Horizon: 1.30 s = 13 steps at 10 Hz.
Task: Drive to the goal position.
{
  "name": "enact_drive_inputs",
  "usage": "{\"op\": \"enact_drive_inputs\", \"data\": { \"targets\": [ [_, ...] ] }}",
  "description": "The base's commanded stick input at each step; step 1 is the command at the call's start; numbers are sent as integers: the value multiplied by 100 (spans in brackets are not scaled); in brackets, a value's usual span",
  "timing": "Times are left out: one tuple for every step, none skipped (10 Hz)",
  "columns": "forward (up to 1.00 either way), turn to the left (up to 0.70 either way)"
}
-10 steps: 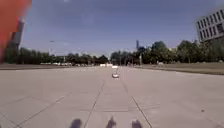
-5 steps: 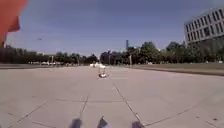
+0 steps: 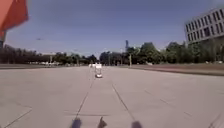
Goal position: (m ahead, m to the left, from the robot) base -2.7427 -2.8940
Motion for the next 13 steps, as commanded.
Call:
{"op": "enact_drive_inputs", "data": {
  "targets": [
    [100, 0],
    [100, 0],
    [100, 0],
    [100, 0],
    [100, 0],
    [100, 0],
    [100, 0],
    [100, 0],
    [100, 0],
    [100, 0],
    [100, 0],
    [100, 0],
    [100, 0]
  ]
}}
